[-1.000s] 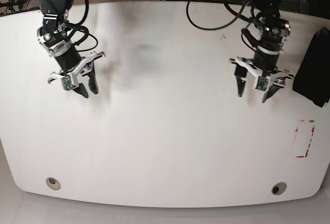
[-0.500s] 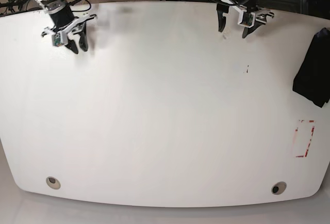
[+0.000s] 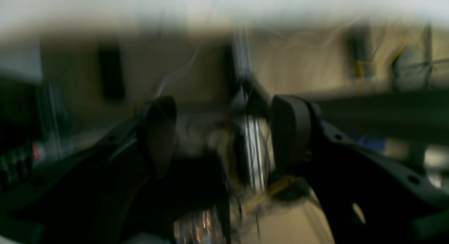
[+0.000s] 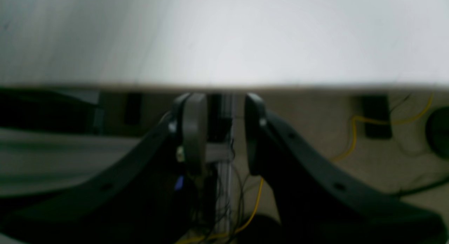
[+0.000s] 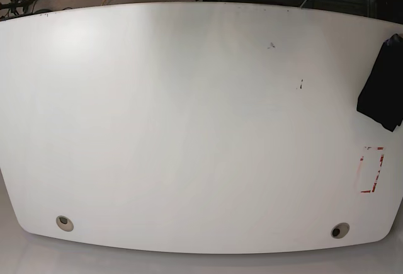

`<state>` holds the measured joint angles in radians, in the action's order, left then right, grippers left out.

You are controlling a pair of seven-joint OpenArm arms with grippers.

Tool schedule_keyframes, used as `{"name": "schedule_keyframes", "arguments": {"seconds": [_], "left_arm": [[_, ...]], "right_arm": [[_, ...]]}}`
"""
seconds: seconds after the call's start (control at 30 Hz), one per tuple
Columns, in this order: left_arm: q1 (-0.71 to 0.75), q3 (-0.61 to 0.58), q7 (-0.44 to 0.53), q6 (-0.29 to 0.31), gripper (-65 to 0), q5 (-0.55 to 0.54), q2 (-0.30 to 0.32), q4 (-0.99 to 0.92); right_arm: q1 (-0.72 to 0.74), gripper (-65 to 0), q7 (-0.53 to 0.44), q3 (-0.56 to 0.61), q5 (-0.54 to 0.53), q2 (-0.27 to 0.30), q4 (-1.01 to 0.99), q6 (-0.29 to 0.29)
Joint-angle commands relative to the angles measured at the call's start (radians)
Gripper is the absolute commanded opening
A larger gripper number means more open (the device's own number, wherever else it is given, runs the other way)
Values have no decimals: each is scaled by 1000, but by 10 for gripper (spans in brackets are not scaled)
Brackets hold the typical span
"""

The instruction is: Fold the T-shirt properly

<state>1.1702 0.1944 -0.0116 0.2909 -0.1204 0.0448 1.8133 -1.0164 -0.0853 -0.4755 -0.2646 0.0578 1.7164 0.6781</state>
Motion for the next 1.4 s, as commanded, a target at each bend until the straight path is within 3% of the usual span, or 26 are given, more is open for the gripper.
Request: {"name": "schedule_keyframes", "arguments": {"seconds": [0.0, 0.23, 0.33, 0.6, 0.73, 0.93, 1.13, 1.37], "left_arm": [[27, -3, 12, 11, -260, -20, -3, -60], [-103, -6, 12, 11, -260, -25, 50, -312], [-175, -9, 12, 11, -260, -23, 51, -450], [-425, -28, 11, 9, -260, -22, 59, -829], [-550, -29, 11, 3, -260, 55, 60, -1009], [-758, -29, 12, -97, -260, 138, 34, -1277], [-912, -29, 12, -106, -258, 193, 28, -1469], [-1016, -29, 11, -106, -258, 196, 28, -1556]], "right_arm": [[-49, -477, -29, -10, -9, 14, -43, 5], [-34, -477, -37, 113, -2, 23, -250, 9], [20, -477, -37, 166, -2, 60, -382, 9], [273, -477, -35, 228, 1, 92, -764, 9], [423, -477, -38, 271, 46, 130, -967, 1], [580, -477, -38, 275, 187, 133, -1108, -122], [718, -474, -38, 275, 325, 130, -1248, -203], [864, -472, -31, 275, 428, 127, -1430, -286]]}}
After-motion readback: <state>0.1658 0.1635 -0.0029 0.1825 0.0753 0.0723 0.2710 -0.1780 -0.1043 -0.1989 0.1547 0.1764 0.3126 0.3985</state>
